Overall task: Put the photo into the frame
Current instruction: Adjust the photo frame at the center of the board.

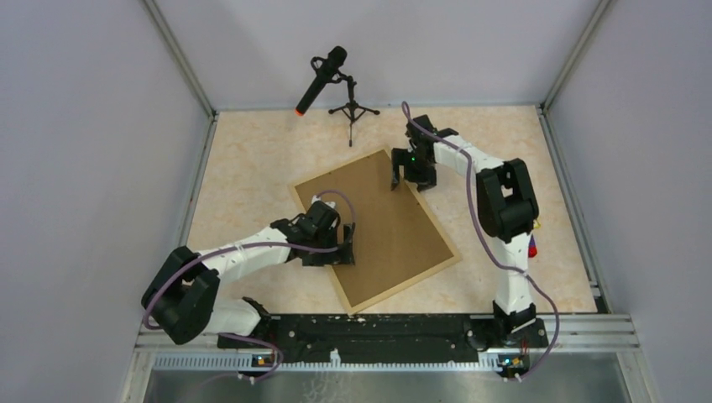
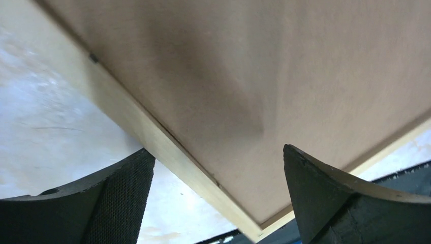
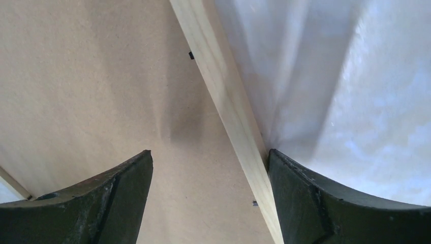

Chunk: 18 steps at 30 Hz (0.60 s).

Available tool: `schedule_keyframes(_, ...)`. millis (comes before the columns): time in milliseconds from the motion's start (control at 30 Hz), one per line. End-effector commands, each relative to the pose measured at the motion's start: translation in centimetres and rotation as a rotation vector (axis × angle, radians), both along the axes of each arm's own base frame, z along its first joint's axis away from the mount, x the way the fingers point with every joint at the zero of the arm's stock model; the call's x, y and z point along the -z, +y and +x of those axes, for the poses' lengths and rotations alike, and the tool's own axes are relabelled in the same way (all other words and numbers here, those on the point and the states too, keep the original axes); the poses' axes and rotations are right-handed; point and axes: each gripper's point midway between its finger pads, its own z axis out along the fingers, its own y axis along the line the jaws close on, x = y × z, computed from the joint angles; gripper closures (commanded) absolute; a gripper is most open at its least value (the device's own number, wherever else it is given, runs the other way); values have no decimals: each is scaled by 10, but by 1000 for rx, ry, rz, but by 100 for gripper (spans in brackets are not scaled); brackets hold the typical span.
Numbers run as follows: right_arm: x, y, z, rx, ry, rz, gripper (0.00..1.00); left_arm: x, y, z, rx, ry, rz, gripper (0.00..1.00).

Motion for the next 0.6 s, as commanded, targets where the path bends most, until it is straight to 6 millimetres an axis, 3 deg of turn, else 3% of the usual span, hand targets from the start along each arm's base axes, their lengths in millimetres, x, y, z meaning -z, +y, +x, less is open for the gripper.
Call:
schedule_keyframes(0,-26,24,-2,-97,-5,33,18,-11,-5,-9,-23,32,-14,2)
schedule_keyframes(67,-38,-6,-2,-72,-34,-35,19,-23,9,6,-61,-33,37,1)
schedule_keyframes(167,-43,-51,-24,-19,-11,-29,22,-51,0,29,-50,-141,-9,2)
schedule_keyframes(233,-42,-70,-45,-6,18,-18,27,-71,-26,38,22,-184,-122,2)
schedule_keyframes(367,-26,-103,-89,28,71,-132,44,-92,-97,33,240,-118,-430,3)
schedule_keyframes(467,-24,-121,-103,58,64,-205,46,-88,-133,27,354,-10,-533,5)
schedule_keyframes(567,-24,-126,-107,51,52,-233,57,-72,-148,31,387,67,-546,6)
